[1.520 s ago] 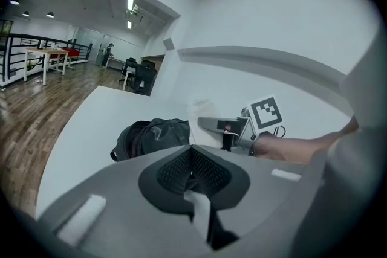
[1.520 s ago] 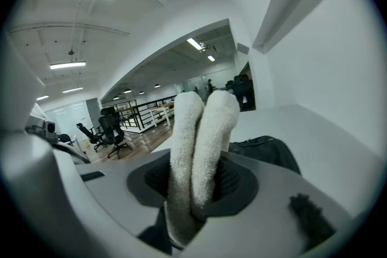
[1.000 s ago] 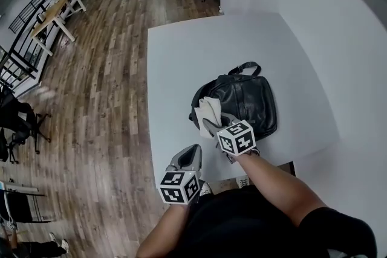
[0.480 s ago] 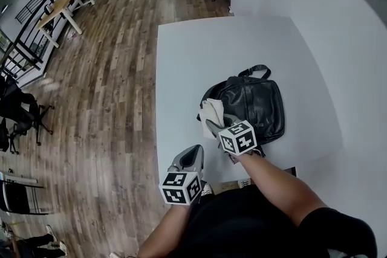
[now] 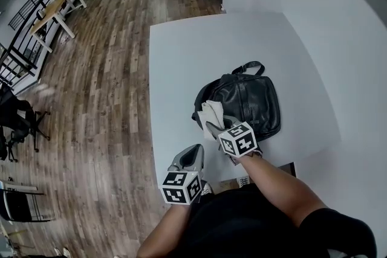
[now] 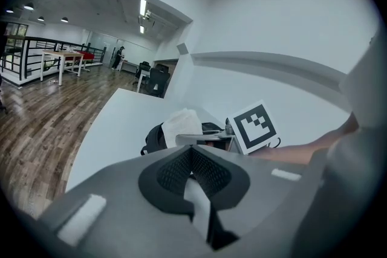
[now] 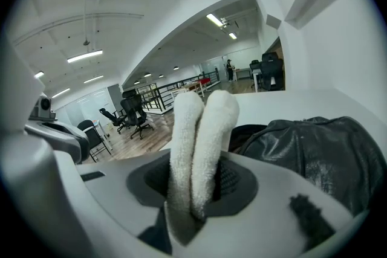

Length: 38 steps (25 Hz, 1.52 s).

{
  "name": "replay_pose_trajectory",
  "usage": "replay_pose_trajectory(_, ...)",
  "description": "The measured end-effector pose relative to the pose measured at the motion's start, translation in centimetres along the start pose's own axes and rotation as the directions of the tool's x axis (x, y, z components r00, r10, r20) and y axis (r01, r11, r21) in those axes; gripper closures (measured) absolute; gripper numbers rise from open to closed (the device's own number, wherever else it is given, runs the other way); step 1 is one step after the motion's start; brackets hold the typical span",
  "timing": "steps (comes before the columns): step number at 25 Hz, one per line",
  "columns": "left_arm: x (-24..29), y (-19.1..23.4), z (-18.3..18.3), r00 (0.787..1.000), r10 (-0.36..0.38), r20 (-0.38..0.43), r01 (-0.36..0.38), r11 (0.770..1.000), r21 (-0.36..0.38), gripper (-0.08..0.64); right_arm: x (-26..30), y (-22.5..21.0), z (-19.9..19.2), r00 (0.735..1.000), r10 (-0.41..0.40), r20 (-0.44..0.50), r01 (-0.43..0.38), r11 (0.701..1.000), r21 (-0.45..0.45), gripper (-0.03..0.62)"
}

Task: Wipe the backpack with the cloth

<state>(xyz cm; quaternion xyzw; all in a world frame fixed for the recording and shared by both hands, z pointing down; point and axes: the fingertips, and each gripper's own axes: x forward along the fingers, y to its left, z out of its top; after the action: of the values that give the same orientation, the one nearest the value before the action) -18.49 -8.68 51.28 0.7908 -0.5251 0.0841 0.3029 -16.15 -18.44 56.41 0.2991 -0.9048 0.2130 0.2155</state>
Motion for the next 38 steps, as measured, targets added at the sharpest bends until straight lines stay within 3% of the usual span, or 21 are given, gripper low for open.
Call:
replay_pose_trajectory(22, 2.0, -5.6, -0.8, 0.999, -0.040, -0.023, 0.041, 0.999, 0.030, 0.552, -6.8, -3.1, -2.0, 1.000, -0.019, -0.012, 0.019, 0.999, -0.036, 0.465)
replay_pose_trajectory(38, 4.8, -9.3, -1.5, 0.998, -0.048, -0.028, 0.049, 0.998, 0.027, 0.552, -11.9, -7.7, -3.2, 0.999, -0.048, -0.017, 0.047, 0.995, -0.089, 0.465)
